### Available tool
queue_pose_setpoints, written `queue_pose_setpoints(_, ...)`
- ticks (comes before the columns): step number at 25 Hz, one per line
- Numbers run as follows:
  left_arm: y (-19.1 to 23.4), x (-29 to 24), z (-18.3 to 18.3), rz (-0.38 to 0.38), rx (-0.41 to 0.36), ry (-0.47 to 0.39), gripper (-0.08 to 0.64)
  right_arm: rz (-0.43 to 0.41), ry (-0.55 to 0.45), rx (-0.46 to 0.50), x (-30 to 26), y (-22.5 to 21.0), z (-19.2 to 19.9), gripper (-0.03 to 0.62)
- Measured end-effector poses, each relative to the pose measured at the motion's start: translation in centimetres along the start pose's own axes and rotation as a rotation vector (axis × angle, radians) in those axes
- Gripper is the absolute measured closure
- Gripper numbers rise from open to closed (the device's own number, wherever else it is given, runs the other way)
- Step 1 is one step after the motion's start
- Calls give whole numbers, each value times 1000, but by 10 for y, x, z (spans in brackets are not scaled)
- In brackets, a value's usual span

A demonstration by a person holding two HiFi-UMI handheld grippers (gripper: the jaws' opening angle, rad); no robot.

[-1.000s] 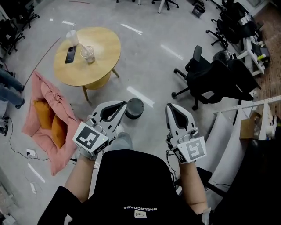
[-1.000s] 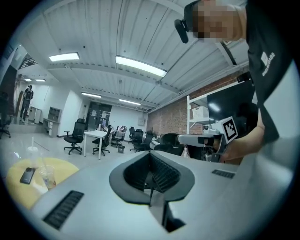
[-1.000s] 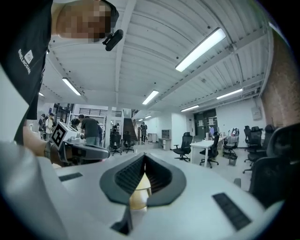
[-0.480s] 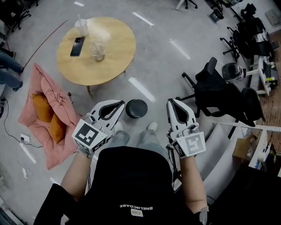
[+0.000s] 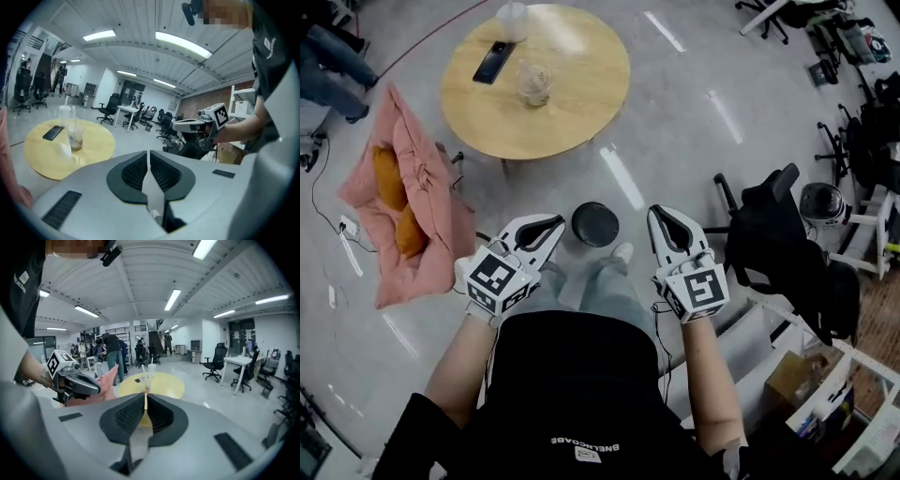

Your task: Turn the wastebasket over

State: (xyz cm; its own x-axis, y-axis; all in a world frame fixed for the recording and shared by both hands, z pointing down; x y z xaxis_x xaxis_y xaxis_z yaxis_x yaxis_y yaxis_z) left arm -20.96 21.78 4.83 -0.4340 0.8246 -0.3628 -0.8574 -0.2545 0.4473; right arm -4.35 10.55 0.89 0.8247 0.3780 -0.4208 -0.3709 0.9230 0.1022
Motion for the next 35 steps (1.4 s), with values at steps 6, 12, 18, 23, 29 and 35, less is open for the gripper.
queue_pose_setpoints(6, 27, -39, 57, -139, 137, 69, 533, -190, 149, -18, -50, -22, 74, 578)
queue_pose_setpoints(12, 57, -89, 143, -213, 269, 177, 394, -356, 304, -29, -106, -25, 171, 570)
queue_pose_setpoints(18, 93, -148, 253, -263, 443, 256, 349, -470, 464, -38, -156, -20, 300, 501)
queue_pose_setpoints(23, 116, -177, 332, -288, 591, 280, 326, -506, 605, -83, -183, -6, 407, 453)
queue_pose_setpoints(29, 152, -214, 423, -333, 731, 328, 288, -529, 711, -103, -209, 5, 515, 434)
queue_pose_setpoints(35, 188, -235, 494, -373, 800, 393, 285, -518, 754, -158, -225, 19, 591, 434)
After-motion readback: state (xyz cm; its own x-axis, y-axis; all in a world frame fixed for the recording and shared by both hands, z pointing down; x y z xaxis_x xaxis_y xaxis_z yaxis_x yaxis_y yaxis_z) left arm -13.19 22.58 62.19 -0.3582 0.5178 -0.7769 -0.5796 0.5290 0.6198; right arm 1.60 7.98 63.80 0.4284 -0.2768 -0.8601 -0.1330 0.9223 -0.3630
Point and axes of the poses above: the fingertips, and each gripper's own axes: x backward along the fingers, y to its left, z out of its underside, the point moved 4 cm from there along x, backward along the fingers, and after that the axes turned 9 degrees about x, right-handed, at the moved point
